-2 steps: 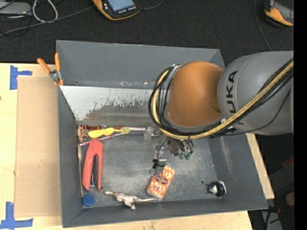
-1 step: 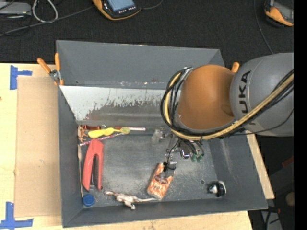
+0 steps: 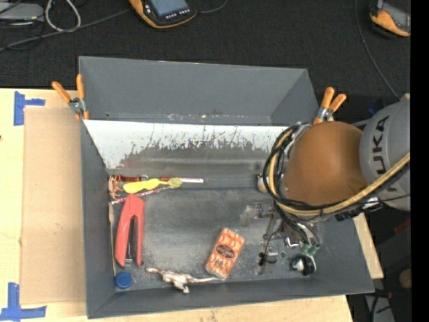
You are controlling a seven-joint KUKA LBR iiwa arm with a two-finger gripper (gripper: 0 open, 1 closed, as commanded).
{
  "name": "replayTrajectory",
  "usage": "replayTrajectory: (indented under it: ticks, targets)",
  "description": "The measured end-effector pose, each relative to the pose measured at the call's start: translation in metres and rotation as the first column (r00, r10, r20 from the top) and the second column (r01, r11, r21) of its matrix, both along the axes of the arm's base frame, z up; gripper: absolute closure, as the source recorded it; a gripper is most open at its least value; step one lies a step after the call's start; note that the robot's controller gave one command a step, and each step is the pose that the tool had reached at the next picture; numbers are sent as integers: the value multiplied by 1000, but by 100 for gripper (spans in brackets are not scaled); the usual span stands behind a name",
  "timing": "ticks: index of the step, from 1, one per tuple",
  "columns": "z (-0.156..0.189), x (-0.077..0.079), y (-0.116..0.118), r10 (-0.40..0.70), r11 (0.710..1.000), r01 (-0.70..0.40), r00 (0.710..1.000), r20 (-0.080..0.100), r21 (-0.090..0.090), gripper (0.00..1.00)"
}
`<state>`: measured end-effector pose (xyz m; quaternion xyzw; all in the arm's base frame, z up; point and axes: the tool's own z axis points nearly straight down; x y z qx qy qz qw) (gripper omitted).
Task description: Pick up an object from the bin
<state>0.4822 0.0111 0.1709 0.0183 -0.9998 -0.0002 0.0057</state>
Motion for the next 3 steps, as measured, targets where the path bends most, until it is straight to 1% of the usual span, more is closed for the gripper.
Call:
replayTrajectory:
  ticks: [1,2,3]
  targets:
    - [-33,7,-4,253,968,-253,968,7,3,0]
    - [-61,1,1,202,979,-202,979,2,3,0]
    - [-78,3,12,-30,1000,30,1000,1,1,0]
